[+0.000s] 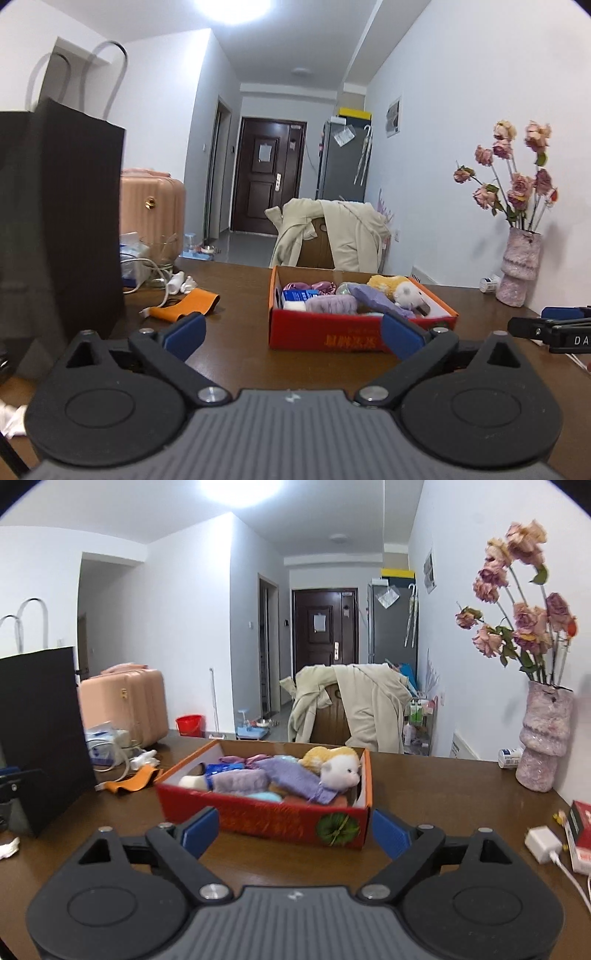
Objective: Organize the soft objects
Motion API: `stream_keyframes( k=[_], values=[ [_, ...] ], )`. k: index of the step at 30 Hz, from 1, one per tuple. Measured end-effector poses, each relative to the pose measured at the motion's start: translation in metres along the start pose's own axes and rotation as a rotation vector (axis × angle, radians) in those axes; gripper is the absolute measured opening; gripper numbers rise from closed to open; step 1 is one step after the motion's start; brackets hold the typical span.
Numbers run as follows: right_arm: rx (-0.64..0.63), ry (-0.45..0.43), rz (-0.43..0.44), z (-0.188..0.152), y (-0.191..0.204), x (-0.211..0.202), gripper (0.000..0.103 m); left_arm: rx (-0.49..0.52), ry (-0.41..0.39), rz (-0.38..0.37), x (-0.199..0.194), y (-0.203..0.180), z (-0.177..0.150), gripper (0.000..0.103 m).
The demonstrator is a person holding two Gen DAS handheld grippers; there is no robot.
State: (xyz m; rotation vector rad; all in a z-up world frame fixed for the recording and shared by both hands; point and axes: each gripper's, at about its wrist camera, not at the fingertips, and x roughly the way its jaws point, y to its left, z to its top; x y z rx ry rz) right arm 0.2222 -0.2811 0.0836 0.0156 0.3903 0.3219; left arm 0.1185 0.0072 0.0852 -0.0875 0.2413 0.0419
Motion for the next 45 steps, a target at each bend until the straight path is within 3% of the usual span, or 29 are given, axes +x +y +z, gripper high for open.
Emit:
stream_keyframes(
  k=[6, 10, 14, 24, 45],
  values=[
    [-0.001, -0.071, 0.021, -0.053, 0.037, -0.063, 0.100, 0.030, -0.047, 0.038, -0.062, 0.000, -0.037, 0.103],
    [0.092, -0.067, 0.045, -0.087, 0.052, -0.093, 0.101, 0.041, -0.054, 0.024, -0.067, -0.002, -0.040, 0.103],
    [0.085, -0.030, 0.049, -0.106, 0.063, -0.101, 0.101, -0.006, -0.050, 0.015, -0.067, 0.004, -0.045, 0.103],
    [0.067, -0.052, -0.002, -0.109, 0.062, -0.100, 0.101, -0.010, -0.032, -0.017, -0.067, 0.004, -0.053, 0.103],
    [0.041, -0.047, -0.003, -0.112, 0.069, -0.095, 0.102, 0.005, -0.023, -0.026, -0.063, 0.003, -0.058, 0.103]
  ],
)
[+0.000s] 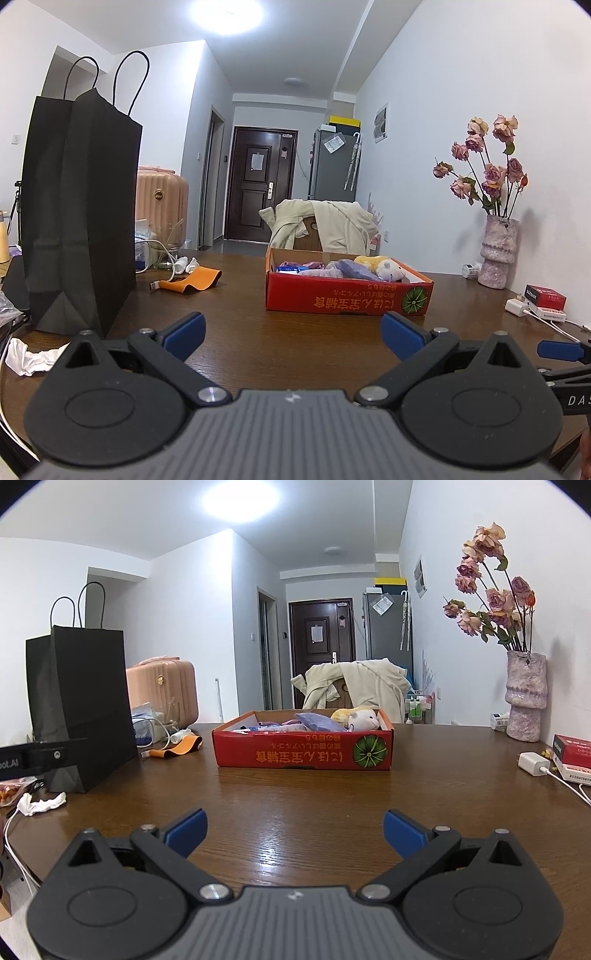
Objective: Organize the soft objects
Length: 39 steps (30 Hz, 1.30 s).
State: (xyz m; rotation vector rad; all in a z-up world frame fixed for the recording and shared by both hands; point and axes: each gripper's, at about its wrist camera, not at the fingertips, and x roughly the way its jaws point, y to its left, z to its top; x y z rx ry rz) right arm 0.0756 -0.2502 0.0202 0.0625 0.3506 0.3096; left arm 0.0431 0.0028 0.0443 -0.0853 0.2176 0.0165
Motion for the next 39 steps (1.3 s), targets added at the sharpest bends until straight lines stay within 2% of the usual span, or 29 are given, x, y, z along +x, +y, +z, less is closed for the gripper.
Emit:
stream_keyframes(
  k=[39],
  values=[
    [0.015, -0.003, -0.011, -0.0019, -0.0050, -0.0007, 0.102, 0.018, 0.007, -0.005, 0.0000, -0.0045, -0.0017, 0.103]
  ],
)
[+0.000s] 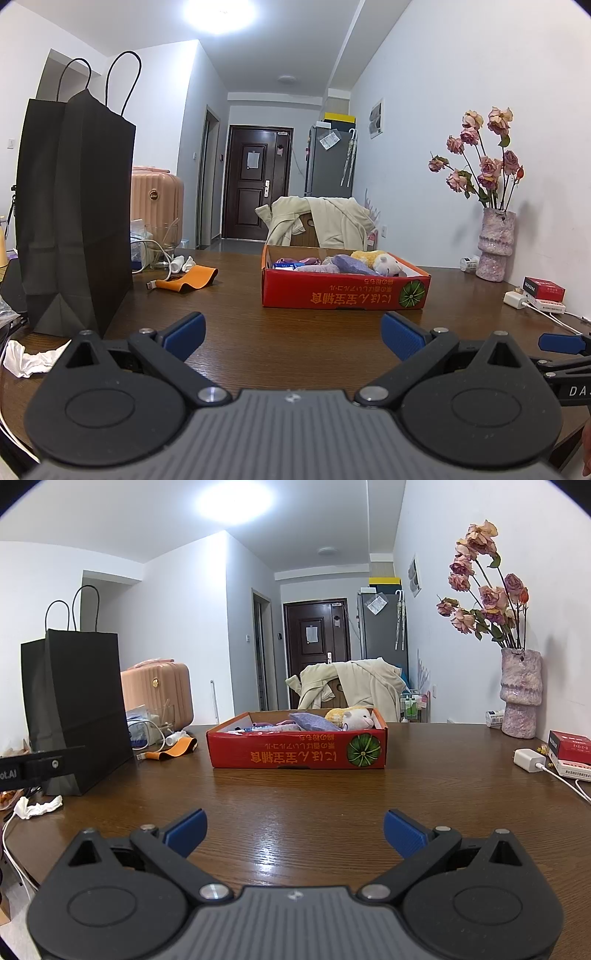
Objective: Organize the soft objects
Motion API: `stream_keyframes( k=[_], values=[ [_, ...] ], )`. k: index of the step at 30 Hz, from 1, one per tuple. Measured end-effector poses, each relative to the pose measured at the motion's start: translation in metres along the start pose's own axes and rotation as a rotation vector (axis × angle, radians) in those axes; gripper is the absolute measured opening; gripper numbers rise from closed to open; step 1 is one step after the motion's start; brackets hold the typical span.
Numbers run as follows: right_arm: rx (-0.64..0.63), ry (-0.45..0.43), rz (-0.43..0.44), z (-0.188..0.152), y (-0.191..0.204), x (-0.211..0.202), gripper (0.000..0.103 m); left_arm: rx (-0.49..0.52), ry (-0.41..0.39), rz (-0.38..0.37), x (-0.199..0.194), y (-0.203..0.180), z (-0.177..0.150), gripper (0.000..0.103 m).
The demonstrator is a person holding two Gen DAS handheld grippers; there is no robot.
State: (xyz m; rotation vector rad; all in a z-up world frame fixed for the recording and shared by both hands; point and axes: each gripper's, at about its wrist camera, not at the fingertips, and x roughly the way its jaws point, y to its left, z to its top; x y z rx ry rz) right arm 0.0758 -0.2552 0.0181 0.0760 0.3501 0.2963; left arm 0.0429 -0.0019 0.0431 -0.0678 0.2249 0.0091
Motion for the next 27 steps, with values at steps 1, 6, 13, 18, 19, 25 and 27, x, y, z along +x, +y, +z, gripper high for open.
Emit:
stream_keyframes(
  k=[1, 6, 13, 18, 19, 25, 27],
  values=[
    [0.000, 0.000, 0.000, -0.0002, -0.0001, -0.0002, 0.102, 0.000, 0.000, 0.001, 0.0000, -0.0001, 0.0000, 0.103],
    [0.005, -0.001, -0.004, -0.0004, -0.0018, -0.0008, 0.102, 0.000, -0.002, 0.000, -0.0004, -0.0003, -0.0003, 0.103],
    [0.002, -0.009, -0.002, -0.0009, -0.0002, -0.0022, 0.102, 0.010, -0.003, -0.017, -0.0004, -0.0015, -0.0006, 0.103],
    [0.001, -0.008, -0.002, -0.0011, -0.0001, -0.0022, 0.102, 0.011, -0.013, -0.013, -0.0015, -0.0011, -0.0007, 0.103],
    [0.000, -0.008, -0.001, -0.0011, 0.0000, -0.0021, 0.102, 0.011, -0.014, -0.015, -0.0019, -0.0008, -0.0007, 0.103],
    [-0.001, -0.006, -0.002, -0.0017, 0.0008, -0.0012, 0.103, 0.011, -0.022, -0.015, -0.0022, -0.0002, -0.0013, 0.103],
    [-0.001, -0.009, -0.002, -0.0024, 0.0008, -0.0011, 0.102, 0.013, -0.031, -0.005, -0.0028, 0.0000, -0.0022, 0.103]
  ],
)
